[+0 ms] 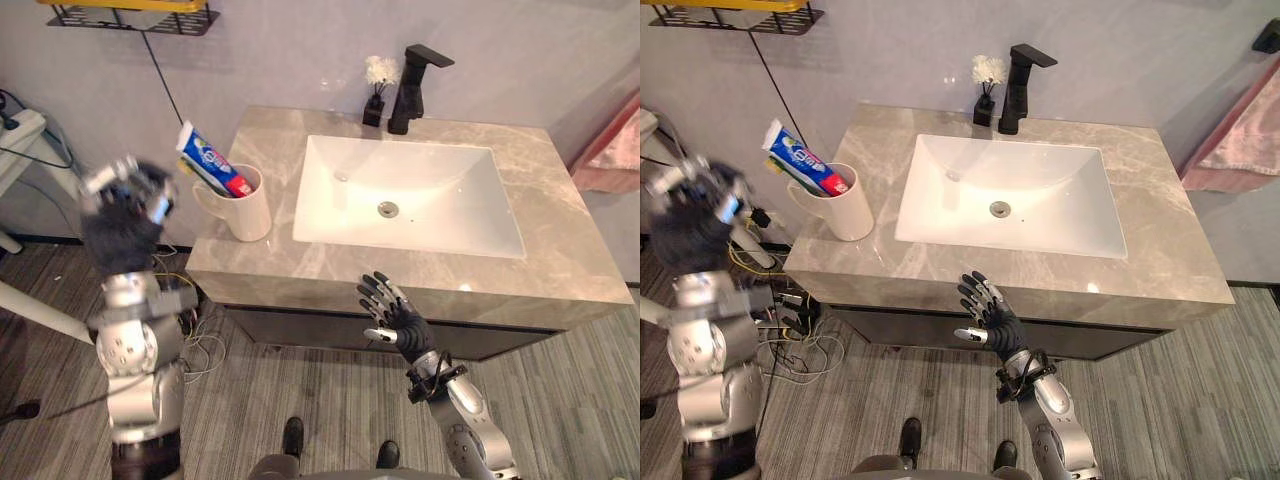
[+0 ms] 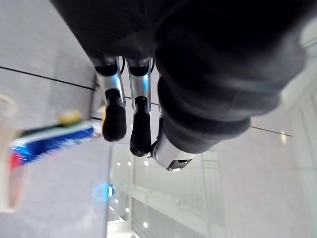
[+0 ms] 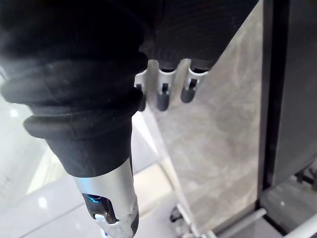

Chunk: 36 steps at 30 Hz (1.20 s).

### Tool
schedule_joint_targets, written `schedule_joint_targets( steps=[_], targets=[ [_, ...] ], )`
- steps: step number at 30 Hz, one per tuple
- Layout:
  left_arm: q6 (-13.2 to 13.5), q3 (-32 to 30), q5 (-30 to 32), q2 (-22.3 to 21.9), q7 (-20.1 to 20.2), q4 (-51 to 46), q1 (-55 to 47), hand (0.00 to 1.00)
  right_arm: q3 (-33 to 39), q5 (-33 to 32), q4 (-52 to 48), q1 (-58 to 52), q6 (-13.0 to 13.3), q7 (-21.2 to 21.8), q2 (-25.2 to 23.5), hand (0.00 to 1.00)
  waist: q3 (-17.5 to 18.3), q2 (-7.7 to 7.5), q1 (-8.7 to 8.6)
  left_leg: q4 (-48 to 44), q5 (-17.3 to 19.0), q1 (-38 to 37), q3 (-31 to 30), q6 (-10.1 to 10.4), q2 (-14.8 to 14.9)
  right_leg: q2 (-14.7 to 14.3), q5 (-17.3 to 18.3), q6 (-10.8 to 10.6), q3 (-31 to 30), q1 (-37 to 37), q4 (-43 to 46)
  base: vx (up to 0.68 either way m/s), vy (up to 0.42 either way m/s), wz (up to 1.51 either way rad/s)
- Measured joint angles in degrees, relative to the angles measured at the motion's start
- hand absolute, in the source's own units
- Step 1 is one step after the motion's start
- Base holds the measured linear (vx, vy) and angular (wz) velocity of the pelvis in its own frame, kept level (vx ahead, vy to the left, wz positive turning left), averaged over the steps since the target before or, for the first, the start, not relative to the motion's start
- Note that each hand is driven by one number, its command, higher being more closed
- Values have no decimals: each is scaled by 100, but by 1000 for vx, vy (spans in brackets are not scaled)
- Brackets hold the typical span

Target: Organize washtable

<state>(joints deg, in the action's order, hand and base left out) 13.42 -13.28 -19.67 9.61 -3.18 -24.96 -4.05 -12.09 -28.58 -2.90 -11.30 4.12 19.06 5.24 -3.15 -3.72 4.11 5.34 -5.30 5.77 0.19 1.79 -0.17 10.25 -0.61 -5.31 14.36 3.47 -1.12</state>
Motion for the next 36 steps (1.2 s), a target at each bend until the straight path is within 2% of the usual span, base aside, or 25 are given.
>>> schedule_joint_targets(
  steps=[6,15,20,25,36],
  targets=[
    [-182,36,10,-259,249,-2,-496,100,-23,218,43,-142,-50,2,-30,0,18,8,-2,14,-2,2,-44,12,1,8,22,1,76,-19,7,-17,5,4],
    [-360,407,17,-277,455,88,-616,100,-12,221,43,-215,-71,-8,-15,0,45,-24,-11,5,-26,26,-76,-22,4,-4,-10,-46,103,-24,-10,13,-1,1],
    [-465,566,45,-263,567,459,-580,100,-11,221,43,-206,-89,-12,-11,0,52,-35,-18,5,-24,25,-67,-21,8,-8,-10,-47,99,-24,-15,0,0,0],
    [-618,713,252,-154,608,832,-462,100,-13,218,43,-203,-136,-10,-12,0,62,-50,-18,5,-4,12,-6,5,20,-14,-17,-54,35,0,-11,-9,3,-5],
    [-667,859,695,221,667,1273,71,100,-14,208,43,-197,-222,-4,38,0,84,-104,-25,5,3,74,144,3,29,-17,-52,-69,-122,151,-11,-2,4,-7]
  ],
)
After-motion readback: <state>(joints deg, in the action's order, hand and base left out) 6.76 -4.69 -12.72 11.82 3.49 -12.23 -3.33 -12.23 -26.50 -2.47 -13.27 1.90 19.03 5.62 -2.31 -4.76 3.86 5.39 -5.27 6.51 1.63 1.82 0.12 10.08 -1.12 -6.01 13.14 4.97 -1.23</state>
